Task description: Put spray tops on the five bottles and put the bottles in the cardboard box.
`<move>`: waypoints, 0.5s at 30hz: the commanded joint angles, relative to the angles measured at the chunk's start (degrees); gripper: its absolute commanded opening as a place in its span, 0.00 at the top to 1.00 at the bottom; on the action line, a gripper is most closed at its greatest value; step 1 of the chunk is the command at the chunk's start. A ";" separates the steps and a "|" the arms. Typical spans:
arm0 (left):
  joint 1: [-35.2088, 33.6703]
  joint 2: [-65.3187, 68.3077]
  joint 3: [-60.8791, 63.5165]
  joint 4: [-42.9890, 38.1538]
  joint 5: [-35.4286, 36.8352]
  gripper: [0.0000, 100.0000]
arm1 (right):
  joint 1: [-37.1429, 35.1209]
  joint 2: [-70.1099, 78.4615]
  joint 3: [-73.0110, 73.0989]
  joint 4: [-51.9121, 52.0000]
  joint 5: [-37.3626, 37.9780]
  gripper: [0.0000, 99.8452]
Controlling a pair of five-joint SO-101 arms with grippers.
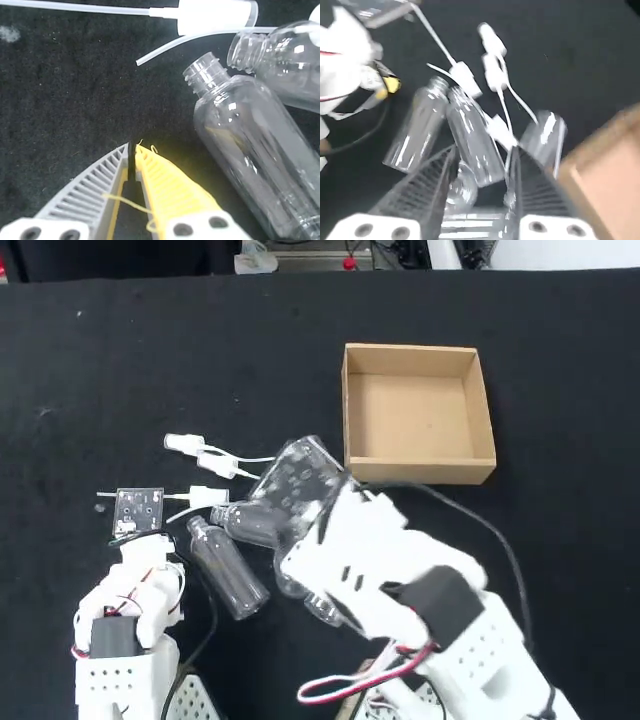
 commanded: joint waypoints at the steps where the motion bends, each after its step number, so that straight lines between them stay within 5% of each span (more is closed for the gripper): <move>1: 0.13 -0.09 0.92 0.09 -0.09 0.97 | -4.22 1.27 0.13 0.53 0.44 0.71; 15: 0.13 -0.09 0.92 0.09 -0.09 0.97 | -6.42 0.92 6.37 2.20 0.09 0.63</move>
